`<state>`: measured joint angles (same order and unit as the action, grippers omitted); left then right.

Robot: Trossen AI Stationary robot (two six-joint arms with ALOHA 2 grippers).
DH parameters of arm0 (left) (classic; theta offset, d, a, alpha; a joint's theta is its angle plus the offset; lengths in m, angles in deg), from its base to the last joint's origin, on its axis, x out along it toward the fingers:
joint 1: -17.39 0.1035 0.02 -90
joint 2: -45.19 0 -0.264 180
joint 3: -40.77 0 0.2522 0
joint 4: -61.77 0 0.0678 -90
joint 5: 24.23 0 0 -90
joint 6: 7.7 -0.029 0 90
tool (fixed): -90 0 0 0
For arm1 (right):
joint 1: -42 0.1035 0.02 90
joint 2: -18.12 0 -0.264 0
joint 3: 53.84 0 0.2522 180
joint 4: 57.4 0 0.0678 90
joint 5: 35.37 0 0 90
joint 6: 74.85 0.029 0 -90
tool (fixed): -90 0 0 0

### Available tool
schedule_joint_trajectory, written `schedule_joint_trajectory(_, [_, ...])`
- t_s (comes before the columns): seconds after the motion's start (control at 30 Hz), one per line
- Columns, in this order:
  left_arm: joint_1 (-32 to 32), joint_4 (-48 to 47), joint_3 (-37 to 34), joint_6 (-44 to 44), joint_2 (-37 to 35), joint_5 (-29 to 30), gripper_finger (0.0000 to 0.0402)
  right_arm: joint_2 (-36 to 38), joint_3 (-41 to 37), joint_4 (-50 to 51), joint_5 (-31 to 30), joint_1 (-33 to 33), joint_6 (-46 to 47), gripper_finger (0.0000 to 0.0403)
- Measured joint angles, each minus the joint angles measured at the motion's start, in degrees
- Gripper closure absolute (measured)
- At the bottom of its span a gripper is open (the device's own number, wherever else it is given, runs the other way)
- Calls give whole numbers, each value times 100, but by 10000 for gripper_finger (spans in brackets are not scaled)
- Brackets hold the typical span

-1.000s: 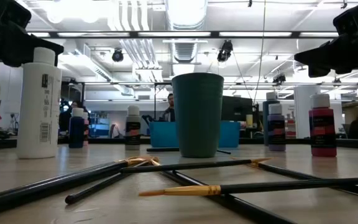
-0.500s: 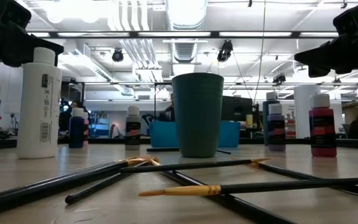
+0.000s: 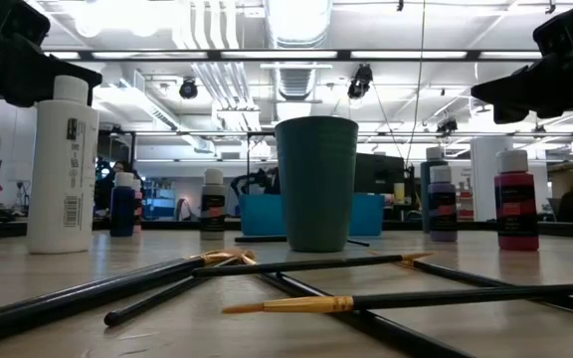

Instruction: Pick & Place Paint Supplies

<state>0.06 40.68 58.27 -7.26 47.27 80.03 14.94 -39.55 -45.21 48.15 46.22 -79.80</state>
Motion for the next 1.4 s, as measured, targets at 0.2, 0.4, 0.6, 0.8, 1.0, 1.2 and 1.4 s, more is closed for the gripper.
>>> schedule_joint_trajectory(0.2, [-1,0,0,1,-1,0,376,2,0,1,0,2,0,394])
schedule_joint_trajectory(0.4, [0,1,0,-1,-1,0,376,0,0,1,0,0,0,394])
schedule_joint_trajectory(0.6, [-1,2,1,-1,-1,0,376,0,0,-1,0,1,0,394])
schedule_joint_trajectory(0.8, [-1,1,0,0,-1,0,376,0,0,-45,-109,0,2,394])
schedule_joint_trajectory(1.0, [1,0,1,-1,-1,0,376,-7,0,-848,-121,-5,764,394])
schedule_joint_trajectory(1.2, [0,2,1,1,-1,2,376,-9,2,-4047,-116,-11,-804,394])
schedule_joint_trajectory(1.4, [0,1,0,0,-1,1,376,-33,410,-5659,-557,-13,-2005,394])
